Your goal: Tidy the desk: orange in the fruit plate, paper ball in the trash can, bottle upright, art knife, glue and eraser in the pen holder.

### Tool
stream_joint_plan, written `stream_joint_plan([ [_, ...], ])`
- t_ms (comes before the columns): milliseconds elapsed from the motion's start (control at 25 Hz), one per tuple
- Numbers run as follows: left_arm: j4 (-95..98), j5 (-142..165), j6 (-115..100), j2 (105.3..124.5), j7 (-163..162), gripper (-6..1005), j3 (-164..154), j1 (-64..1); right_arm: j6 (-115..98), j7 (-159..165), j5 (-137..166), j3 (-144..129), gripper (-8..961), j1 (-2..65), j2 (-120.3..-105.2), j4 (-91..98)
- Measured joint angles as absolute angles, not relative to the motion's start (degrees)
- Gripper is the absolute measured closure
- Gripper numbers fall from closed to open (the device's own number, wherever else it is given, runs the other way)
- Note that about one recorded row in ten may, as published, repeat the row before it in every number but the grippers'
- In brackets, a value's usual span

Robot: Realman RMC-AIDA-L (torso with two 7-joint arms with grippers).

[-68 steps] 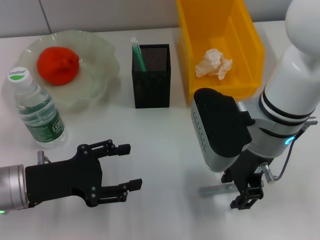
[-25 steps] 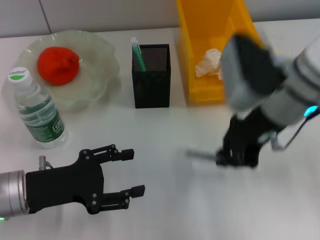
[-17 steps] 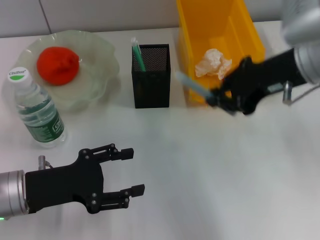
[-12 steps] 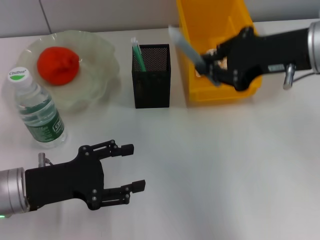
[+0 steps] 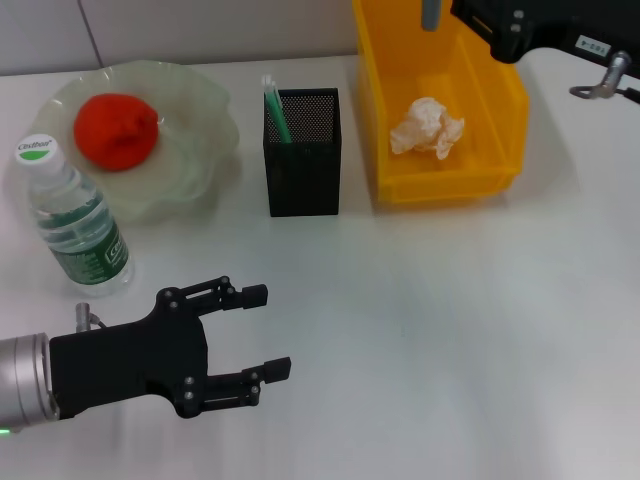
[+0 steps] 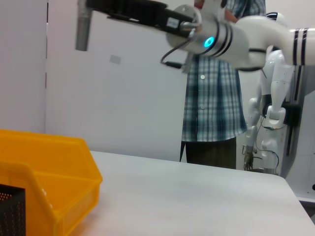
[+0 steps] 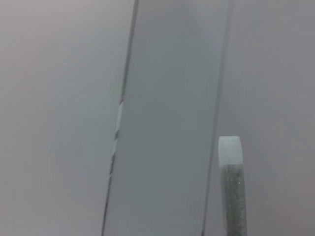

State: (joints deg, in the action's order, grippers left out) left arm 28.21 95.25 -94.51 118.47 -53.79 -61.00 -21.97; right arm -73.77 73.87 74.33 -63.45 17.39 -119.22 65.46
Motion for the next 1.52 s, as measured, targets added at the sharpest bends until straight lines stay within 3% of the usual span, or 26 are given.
stream_joint_plan([
  [640, 28.1, 95.7, -94.9, 118.21, -53.2, 221, -61.1, -21.2, -69.9, 67.1, 72.4, -60.3, 818, 35.6, -118.94, 33.4],
  [1520, 28.1, 96.0, -95.3, 118.21, -52.0, 221, -61.6, -20.6, -63.4, 62.1, 72.4, -62.5, 820, 40.5, -119.14, 23.7],
])
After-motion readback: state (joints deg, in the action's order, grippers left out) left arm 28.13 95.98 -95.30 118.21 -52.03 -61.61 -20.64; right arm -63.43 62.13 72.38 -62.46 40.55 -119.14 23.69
